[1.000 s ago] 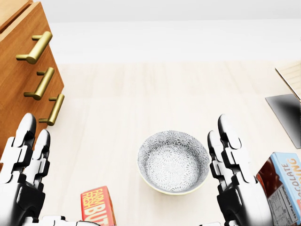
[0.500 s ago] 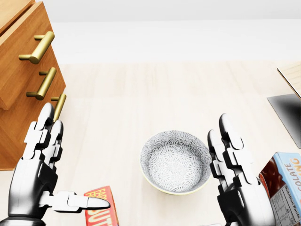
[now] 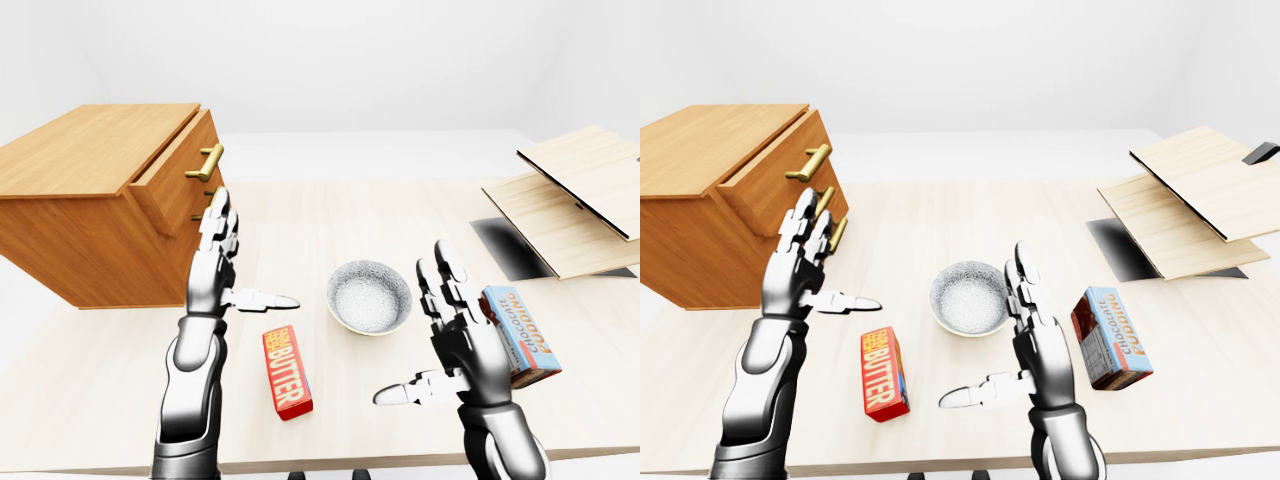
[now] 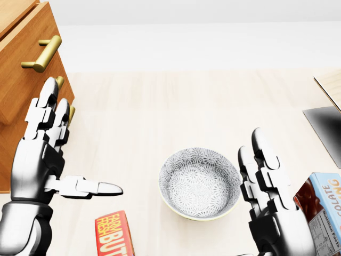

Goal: Close the top drawer of the cabinet and put the bowl on top of it.

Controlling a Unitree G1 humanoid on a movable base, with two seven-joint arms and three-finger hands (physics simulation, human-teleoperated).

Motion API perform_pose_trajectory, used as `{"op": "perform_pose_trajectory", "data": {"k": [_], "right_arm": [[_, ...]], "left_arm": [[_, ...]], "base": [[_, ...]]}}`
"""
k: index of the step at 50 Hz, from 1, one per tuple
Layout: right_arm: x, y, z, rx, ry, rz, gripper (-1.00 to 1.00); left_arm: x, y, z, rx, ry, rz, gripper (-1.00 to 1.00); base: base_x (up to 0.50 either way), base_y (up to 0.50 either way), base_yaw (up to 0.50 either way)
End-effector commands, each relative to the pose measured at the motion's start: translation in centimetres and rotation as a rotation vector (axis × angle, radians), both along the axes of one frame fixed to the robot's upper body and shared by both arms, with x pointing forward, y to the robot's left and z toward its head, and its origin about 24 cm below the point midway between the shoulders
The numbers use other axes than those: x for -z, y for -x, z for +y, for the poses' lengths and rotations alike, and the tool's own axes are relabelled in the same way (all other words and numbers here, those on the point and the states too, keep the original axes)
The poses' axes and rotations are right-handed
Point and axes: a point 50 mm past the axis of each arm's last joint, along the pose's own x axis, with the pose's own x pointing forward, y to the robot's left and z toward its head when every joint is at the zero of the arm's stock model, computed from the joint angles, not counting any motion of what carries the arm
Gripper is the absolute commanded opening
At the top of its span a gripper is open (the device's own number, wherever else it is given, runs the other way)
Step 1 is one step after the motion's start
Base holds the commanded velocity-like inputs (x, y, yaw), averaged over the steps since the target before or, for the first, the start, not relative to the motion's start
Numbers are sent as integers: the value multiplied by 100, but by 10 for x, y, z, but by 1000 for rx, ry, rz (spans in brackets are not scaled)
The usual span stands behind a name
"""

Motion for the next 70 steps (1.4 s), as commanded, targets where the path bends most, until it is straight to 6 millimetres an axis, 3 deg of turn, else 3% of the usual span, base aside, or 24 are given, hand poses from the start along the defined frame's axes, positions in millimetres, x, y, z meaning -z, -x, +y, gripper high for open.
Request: {"op": "perform_pose_trajectory", "data": {"k": [1, 17, 39, 70], "right_arm": [[-2, 1, -1, 5, -4, -2, 100], [-5, 5, -4, 13, -12, -11, 100], [-6, 5, -6, 14, -22, -15, 100], [-5, 3, -6, 13, -27, -11, 100]], "left_arm": [[-11, -16, 5, -8, 14, -29, 100], [-9, -38, 22, -49, 56, 14, 100], [-20, -39, 42, -102, 100, -22, 100], [-9, -57, 67, -173, 133, 66, 100]], "base": [[0, 0, 0], [0, 0, 0], [0, 0, 0], [0, 0, 0]]}}
